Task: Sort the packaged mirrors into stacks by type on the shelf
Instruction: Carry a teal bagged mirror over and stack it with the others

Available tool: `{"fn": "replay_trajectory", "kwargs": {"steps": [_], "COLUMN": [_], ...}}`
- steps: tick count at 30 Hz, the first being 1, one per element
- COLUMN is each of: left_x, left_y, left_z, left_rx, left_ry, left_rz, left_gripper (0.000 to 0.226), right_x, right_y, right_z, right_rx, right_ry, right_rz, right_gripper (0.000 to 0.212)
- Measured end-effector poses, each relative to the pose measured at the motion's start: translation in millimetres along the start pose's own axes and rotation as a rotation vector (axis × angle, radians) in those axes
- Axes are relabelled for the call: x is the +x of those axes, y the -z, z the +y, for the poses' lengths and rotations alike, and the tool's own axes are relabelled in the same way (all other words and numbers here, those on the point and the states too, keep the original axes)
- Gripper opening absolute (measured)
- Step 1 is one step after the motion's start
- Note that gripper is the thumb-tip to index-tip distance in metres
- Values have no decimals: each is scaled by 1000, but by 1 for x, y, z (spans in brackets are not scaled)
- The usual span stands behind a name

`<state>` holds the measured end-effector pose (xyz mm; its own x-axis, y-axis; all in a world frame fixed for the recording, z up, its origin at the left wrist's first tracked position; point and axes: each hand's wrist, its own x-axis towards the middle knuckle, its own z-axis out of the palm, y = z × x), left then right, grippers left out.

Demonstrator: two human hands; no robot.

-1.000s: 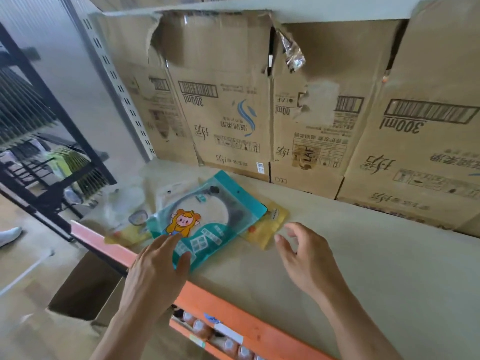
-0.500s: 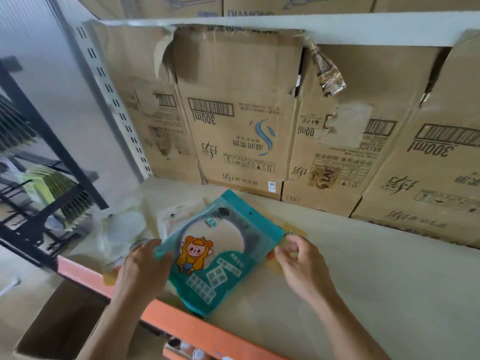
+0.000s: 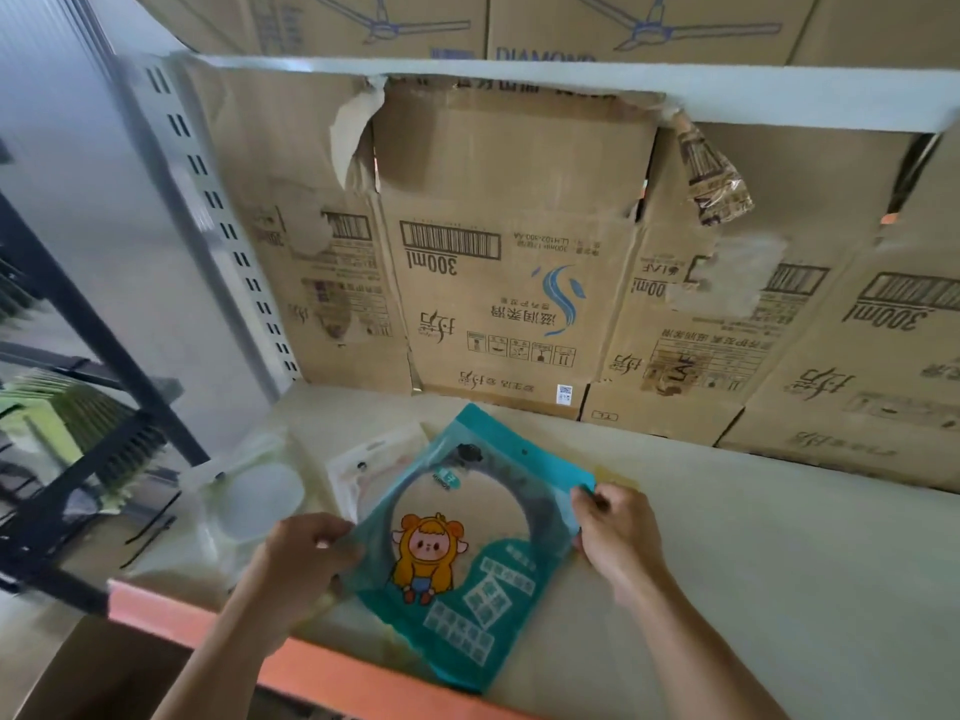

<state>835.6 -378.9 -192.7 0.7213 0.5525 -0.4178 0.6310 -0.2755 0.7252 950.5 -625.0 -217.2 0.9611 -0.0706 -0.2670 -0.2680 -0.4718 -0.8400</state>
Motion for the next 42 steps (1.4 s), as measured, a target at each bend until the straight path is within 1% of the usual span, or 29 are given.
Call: {"fn": "replay_trajectory", "kwargs": {"steps": [3,7,10,13,15,21,23,28,33,37,42], "left_x": [2,2,3,2,3,8,10,14,15,13,-1], "left_y": [4,13,19,21,20,14,10,-4,-20,-34,-59], "left_z": [-2,-4,-7,-6,-7,-4,-1,7,16,29,44], "left_rx": [-8,-65,-180,-337,-371,-381,-408,-439,-422,-431,-355], "left_ry": [-29,-31,-7,45,54,-62,-100,-171,-240,-270,-305], "left_rz": [-74,-151,-189,-243,-253,-250,-281,-395,-476,-502,-520], "left_gripper": [5,12,16,15,14,6,5,12,12,10,10], "right_x": [2,0,0,1,-1,-11,-15,-27,-45,-58,-67], "right_y": [-4,-1,4,8,11,24,32,55,75,93,120], "right_z": [4,-2,-7,-8,-10,-9,-7,3,12,23,43], "right_rx": [39,64,119,148,186,296,332,389,430,483,505], "right_ry": [0,18,14,16,-12,-88,-99,-122,-141,-144,-149], "right_rz": [83,156,160,213,239,266,298,380,451,504,590], "right_gripper": [37,36,32,35,36,26,26,23,27,33,33]}}
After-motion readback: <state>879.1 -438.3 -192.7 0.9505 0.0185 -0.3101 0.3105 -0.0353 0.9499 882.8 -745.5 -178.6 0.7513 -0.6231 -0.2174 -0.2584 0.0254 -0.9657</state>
